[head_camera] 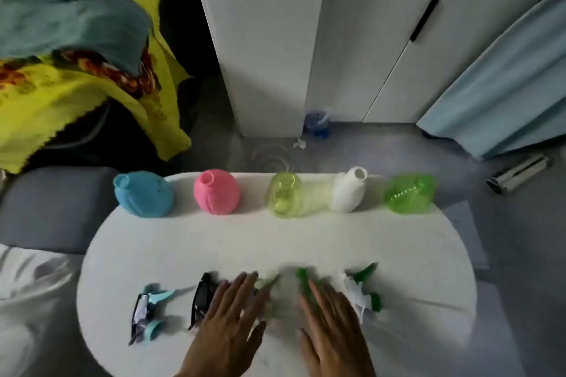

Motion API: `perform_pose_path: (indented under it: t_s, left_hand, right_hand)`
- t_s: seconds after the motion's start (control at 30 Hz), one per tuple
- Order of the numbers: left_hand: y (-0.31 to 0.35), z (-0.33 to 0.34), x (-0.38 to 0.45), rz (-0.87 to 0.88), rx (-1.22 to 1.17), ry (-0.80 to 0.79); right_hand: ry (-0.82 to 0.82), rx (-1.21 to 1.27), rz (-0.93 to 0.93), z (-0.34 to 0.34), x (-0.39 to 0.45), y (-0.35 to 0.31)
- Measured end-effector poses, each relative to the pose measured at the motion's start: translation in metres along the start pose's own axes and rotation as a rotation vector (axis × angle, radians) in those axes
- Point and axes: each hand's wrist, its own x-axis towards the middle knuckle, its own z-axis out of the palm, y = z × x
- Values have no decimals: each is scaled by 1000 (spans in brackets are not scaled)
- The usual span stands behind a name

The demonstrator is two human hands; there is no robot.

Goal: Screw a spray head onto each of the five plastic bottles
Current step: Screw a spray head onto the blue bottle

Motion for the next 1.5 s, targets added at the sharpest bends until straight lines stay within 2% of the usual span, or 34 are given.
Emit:
perform_pose_path:
  t_s: [0.07,0.17,0.3,0.5,0.67,0.77,0.93,1.03,1.1,1.17,1.3,1.37,1.43,1.5]
  left_hand:
    - [-9,28,3,98,86,-14]
    - [-21,62,2,202,181,-24]
    - [-25,83,4,231,282,45]
    - [-30,89,6,226,310,114]
    - [-27,88,0,189,256,64]
    - [-26,87,-9,178,262,45]
    - [-15,62,-10,212,300,130]
    - [-13,35,-19,110,157,239]
    - [-31,18,-33,32,140,254]
    - [-57,4,-50,-64,110,186]
    - [-102,-7,-84,-292,251,-113]
    - [-118,0,-93,-347,222,-227]
    - [-129,5,-96,-341,163,-251]
    - [-137,8,-98,-308,113,-151]
  right_hand:
    - [-22,-32,-67,29,7,8]
    - [66,-75,-138,68,10,21]
    - [171,-114,-206,98,15,26]
    - [352,-113,-187,122,25,21]
    - [354,-67,-175,123,20,20]
    - [302,-45,-157,121,15,19]
    - [302,7,-207,109,12,15]
    - [344,67,-279,92,4,1]
    - [366,118,-278,88,-4,-4]
    - [353,145,-262,89,-15,-4]
    - [324,150,-278,83,-38,-11]
    - [321,160,-281,78,-48,-12]
    - [318,178,-277,74,-57,-13]
    - [323,202,-268,72,-64,-14]
